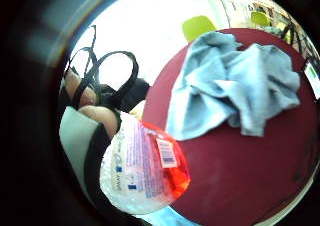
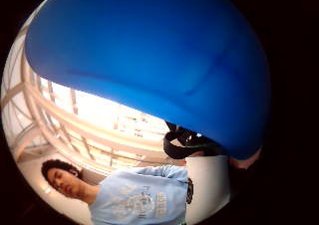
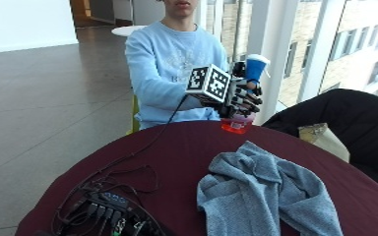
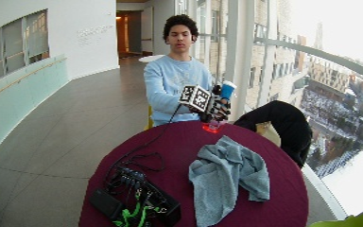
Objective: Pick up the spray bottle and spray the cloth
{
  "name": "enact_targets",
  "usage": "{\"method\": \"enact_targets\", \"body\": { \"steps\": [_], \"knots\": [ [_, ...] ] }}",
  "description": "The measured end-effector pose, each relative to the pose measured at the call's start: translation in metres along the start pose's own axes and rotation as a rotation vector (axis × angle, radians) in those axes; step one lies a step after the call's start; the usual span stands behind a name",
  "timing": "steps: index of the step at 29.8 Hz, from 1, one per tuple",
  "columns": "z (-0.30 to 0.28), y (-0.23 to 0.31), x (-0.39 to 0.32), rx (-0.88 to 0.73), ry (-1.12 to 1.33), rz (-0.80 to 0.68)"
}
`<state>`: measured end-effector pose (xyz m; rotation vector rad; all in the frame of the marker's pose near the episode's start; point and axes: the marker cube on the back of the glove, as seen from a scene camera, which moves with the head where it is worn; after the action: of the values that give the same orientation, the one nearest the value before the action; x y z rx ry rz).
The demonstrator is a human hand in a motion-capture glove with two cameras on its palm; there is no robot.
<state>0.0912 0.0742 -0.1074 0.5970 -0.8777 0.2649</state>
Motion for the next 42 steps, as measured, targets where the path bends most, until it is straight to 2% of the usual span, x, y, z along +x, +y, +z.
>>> {"method": "enact_targets", "body": {
  "steps": [7, 16, 32, 42],
  "knots": [
    [0.069, 0.012, -0.025, 0.073, -0.146, -0.120],
    [0.118, 0.020, -0.025, 0.092, -0.179, -0.160],
    [0.137, 0.032, -0.009, 0.086, -0.178, -0.133],
    [0.126, 0.043, -0.003, -0.006, -0.143, -0.112]
  ]
}}
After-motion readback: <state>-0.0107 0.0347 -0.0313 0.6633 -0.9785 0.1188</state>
